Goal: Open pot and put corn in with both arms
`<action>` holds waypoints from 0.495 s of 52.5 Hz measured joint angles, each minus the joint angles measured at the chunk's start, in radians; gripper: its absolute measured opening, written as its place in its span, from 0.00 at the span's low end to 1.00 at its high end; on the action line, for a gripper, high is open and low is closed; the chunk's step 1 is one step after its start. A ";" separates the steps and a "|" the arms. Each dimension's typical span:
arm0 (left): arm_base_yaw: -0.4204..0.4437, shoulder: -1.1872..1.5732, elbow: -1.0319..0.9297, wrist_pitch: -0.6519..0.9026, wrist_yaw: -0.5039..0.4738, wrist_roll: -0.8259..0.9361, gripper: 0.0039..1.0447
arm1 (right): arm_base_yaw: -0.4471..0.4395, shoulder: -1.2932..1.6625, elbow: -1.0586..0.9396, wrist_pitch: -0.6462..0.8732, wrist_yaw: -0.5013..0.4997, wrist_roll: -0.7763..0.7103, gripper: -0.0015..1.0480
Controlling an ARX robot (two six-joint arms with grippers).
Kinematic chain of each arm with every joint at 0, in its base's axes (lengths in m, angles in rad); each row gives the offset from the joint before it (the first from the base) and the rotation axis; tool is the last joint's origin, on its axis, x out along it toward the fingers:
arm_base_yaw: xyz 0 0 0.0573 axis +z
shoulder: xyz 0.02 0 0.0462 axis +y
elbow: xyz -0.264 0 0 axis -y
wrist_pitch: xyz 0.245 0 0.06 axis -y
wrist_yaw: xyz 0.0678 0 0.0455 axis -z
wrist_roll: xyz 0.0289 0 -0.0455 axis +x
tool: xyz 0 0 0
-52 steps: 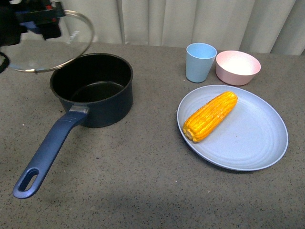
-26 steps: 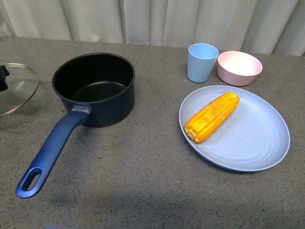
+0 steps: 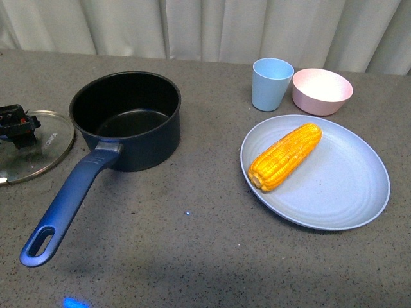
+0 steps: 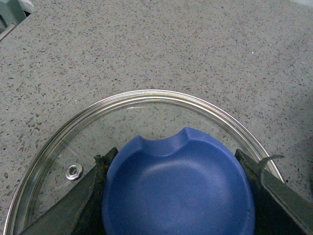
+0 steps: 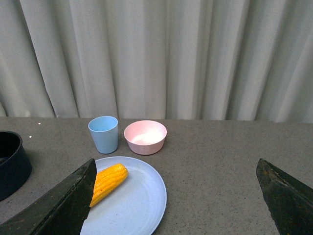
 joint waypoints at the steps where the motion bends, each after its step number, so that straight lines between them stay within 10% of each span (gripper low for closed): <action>1: 0.000 0.001 0.002 -0.004 0.000 0.001 0.59 | 0.000 0.000 0.000 0.000 0.000 0.000 0.91; 10: -0.002 0.002 0.011 -0.037 0.003 0.016 0.60 | 0.000 0.000 0.000 0.000 0.000 0.000 0.91; 26: -0.002 -0.079 -0.033 -0.051 -0.019 0.012 0.95 | 0.000 0.000 0.000 0.000 0.000 0.000 0.91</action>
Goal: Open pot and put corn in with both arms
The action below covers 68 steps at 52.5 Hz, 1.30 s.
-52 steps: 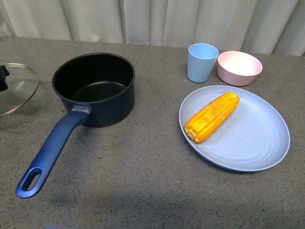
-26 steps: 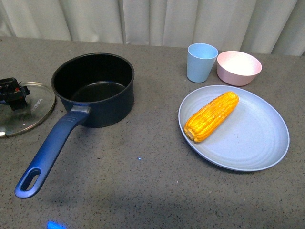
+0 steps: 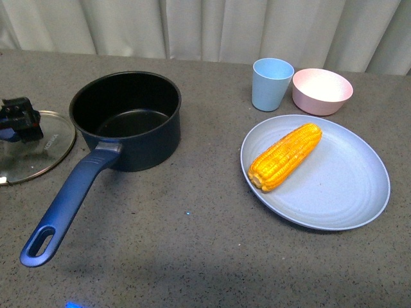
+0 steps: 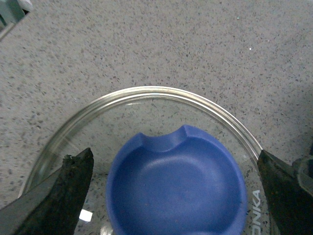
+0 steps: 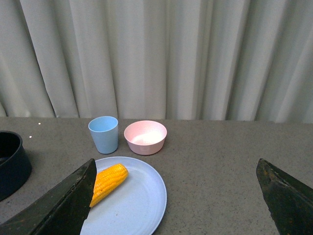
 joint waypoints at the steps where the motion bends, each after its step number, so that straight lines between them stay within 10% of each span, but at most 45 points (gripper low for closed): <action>1: 0.000 -0.023 -0.010 -0.008 -0.009 -0.001 0.94 | 0.000 0.000 0.000 0.000 0.000 0.000 0.91; 13: 0.009 -0.249 -0.143 0.013 -0.029 -0.004 0.90 | 0.000 0.000 0.000 0.000 0.000 0.000 0.91; 23: -0.010 -0.394 -0.365 0.311 0.105 0.031 0.54 | 0.000 0.000 0.000 0.000 0.000 0.000 0.91; 38: -0.094 -0.731 -0.620 0.259 0.053 0.048 0.03 | 0.000 0.003 0.000 0.000 0.000 0.000 0.91; 68: -0.196 -1.394 -0.746 -0.251 -0.059 0.060 0.04 | 0.000 0.000 0.000 0.000 0.000 0.000 0.91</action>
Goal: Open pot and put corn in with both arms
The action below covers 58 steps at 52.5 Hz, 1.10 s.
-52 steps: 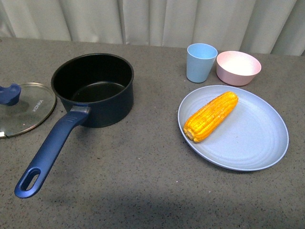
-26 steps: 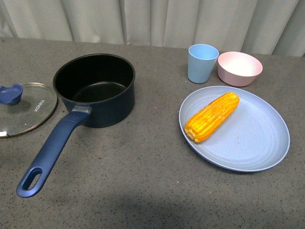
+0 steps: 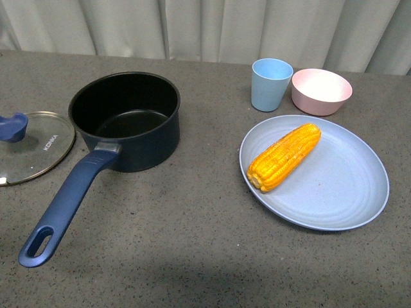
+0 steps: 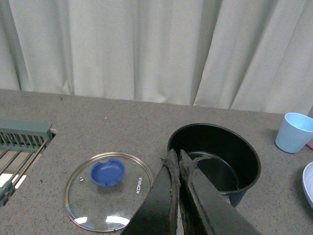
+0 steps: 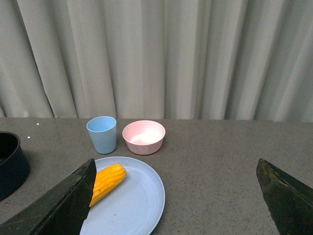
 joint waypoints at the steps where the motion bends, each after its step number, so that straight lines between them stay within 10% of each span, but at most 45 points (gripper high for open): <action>1: 0.000 -0.029 -0.002 -0.021 0.000 0.000 0.04 | 0.000 0.000 0.000 0.000 0.000 0.000 0.91; 58: -0.001 -0.610 -0.015 -0.557 -0.002 0.000 0.04 | 0.000 0.000 0.000 0.000 0.000 0.000 0.91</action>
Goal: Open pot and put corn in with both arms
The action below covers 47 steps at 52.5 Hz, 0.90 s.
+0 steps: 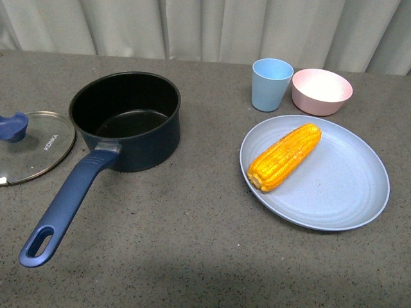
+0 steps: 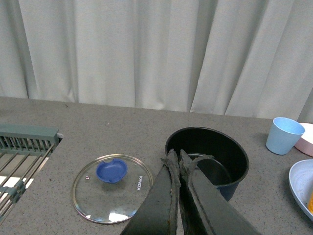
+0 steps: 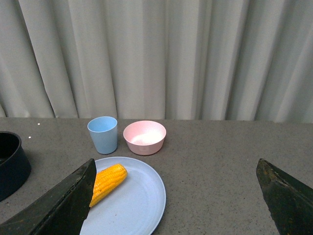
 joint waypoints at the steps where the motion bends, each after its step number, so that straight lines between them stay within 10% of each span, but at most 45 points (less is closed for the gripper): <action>1: 0.000 -0.006 0.000 -0.006 0.000 0.000 0.04 | 0.000 0.000 0.000 0.000 0.000 0.000 0.91; 22: 0.000 -0.148 0.000 -0.167 0.000 -0.001 0.04 | 0.000 0.000 0.000 0.000 0.000 0.000 0.91; 40: 0.000 -0.259 0.000 -0.267 0.000 0.000 0.78 | -0.020 0.098 0.048 -0.101 -0.077 -0.013 0.91; 47: 0.000 -0.259 0.000 -0.267 0.000 0.002 0.94 | 0.016 0.566 0.133 0.162 -0.035 0.008 0.91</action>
